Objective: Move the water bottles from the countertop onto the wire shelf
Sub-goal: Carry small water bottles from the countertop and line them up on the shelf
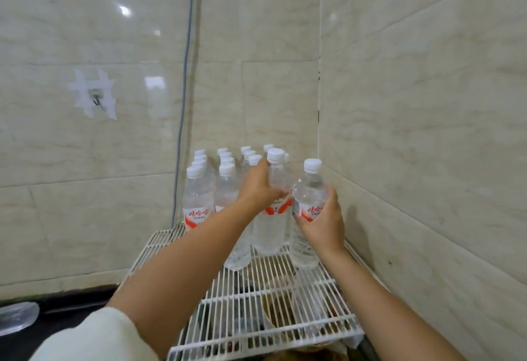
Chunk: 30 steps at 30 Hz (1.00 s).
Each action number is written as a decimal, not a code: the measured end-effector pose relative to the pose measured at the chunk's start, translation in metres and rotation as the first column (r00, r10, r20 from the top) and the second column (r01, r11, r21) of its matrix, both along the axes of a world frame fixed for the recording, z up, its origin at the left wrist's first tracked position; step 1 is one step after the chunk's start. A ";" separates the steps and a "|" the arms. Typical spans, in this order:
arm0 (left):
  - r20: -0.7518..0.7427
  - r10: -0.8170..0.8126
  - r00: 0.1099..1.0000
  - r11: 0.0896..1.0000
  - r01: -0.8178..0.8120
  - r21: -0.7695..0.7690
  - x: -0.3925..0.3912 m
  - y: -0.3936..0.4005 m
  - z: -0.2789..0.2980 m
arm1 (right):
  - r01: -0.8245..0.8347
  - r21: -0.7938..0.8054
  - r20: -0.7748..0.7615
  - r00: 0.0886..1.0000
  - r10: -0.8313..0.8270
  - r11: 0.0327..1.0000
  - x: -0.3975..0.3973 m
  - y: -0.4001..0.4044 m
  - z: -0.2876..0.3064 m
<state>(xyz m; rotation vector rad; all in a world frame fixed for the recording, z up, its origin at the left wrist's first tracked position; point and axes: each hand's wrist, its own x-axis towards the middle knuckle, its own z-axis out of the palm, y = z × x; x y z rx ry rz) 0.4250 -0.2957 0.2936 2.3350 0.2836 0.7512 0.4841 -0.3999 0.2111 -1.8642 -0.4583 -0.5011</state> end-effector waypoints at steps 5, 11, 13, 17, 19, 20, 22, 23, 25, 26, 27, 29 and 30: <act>-0.068 0.026 0.997 0.999 -0.027 -0.022 0.015 0.007 -0.016 | -0.018 0.008 -0.046 0.999 0.019 1.000 0.010 0.007 -0.003; 0.024 0.077 0.997 0.994 -0.078 0.071 0.014 0.012 -0.030 | -0.130 -0.120 -0.056 0.991 0.124 0.984 0.000 0.006 -0.006; 0.047 0.121 0.991 0.979 -0.127 0.157 0.011 0.015 -0.037 | -0.141 -0.093 -0.116 0.985 0.130 0.986 0.002 0.005 -0.008; -0.009 0.143 0.990 0.863 -0.120 0.490 0.000 0.020 -0.044 | -0.207 -0.165 -0.259 0.953 0.160 0.964 0.011 0.004 -0.018; -0.058 0.188 0.980 0.767 -0.110 0.633 -0.004 0.025 -0.045 | -0.220 -0.194 -0.313 0.937 0.152 0.956 0.016 0.004 -0.024; -0.077 0.211 0.975 0.733 -0.106 0.672 -0.006 0.027 -0.045 | -0.222 -0.191 -0.347 0.927 0.146 0.956 0.018 0.005 -0.027; -0.094 0.247 0.964 0.698 -0.110 0.708 -0.007 0.032 -0.047 | -0.228 -0.192 -0.373 0.917 0.144 0.955 0.020 0.009 -0.033; -0.100 0.257 0.961 0.684 -0.108 0.721 -0.008 0.034 -0.047 | -0.225 -0.200 -0.368 0.919 0.140 0.954 0.020 0.011 -0.035; -0.121 0.267 0.956 0.675 -0.096 0.732 -0.008 0.037 -0.047 | -0.222 -0.195 -0.359 0.922 0.141 0.955 0.020 0.013 -0.037; -0.128 0.266 0.956 0.679 -0.091 0.729 -0.008 0.040 -0.046 | -0.227 -0.187 -0.360 0.921 0.149 0.956 0.019 0.015 -0.036; -0.133 0.259 0.957 0.685 -0.085 0.724 -0.008 0.042 -0.046 | -0.232 -0.179 -0.364 0.919 0.154 0.956 0.019 0.015 -0.035; -0.141 0.245 0.959 0.683 -0.068 0.727 -0.010 0.047 -0.046 | -0.228 -0.165 -0.370 0.916 0.154 0.960 0.020 0.017 -0.035; -0.144 0.242 0.960 0.677 -0.060 0.733 -0.010 0.049 -0.046 | -0.225 -0.156 -0.374 0.915 0.153 0.962 0.020 0.020 -0.035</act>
